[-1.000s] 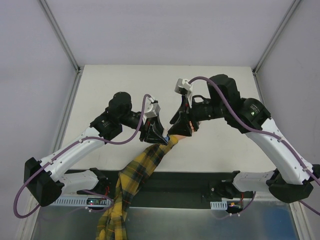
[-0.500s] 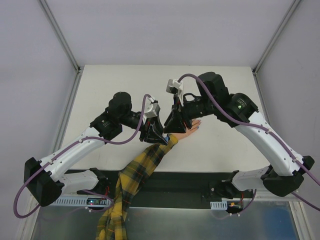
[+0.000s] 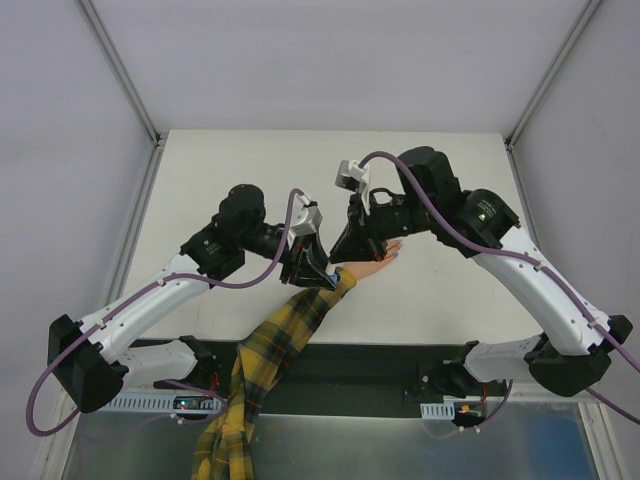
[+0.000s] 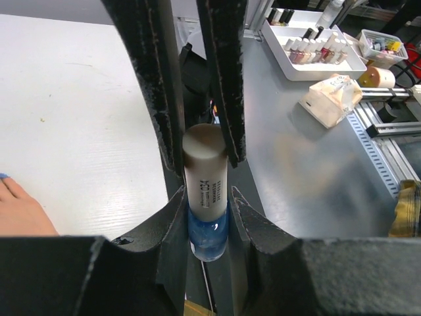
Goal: Paint the nails
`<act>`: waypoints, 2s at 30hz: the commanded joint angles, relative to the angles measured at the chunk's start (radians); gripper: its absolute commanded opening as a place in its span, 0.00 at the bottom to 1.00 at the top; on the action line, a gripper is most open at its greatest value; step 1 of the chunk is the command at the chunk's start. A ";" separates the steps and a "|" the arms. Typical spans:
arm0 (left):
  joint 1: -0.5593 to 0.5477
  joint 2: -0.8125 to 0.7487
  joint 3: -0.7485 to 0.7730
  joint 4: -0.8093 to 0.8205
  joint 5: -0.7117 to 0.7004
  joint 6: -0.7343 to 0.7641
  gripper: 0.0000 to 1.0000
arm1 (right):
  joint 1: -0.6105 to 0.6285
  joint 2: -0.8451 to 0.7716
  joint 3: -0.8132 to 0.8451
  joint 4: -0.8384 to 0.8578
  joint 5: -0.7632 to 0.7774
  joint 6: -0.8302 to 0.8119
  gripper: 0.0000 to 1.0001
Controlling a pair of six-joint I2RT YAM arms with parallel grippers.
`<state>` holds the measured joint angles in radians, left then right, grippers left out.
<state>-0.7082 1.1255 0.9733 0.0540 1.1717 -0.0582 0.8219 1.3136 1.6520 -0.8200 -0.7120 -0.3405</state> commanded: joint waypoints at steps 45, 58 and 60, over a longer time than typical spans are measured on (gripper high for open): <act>-0.037 0.003 0.076 -0.028 0.172 0.031 0.00 | 0.036 -0.074 0.043 0.024 -0.150 -0.190 0.53; -0.037 -0.007 0.079 -0.028 0.184 0.029 0.00 | 0.036 -0.007 0.042 -0.005 -0.248 -0.226 0.46; -0.037 -0.010 0.077 -0.028 0.186 0.029 0.00 | 0.034 -0.001 0.040 -0.007 -0.247 -0.227 0.45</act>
<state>-0.7345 1.1297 1.0115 -0.0196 1.3022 -0.0376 0.8604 1.3010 1.6627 -0.8272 -0.9012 -0.5224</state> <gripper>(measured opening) 0.233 0.458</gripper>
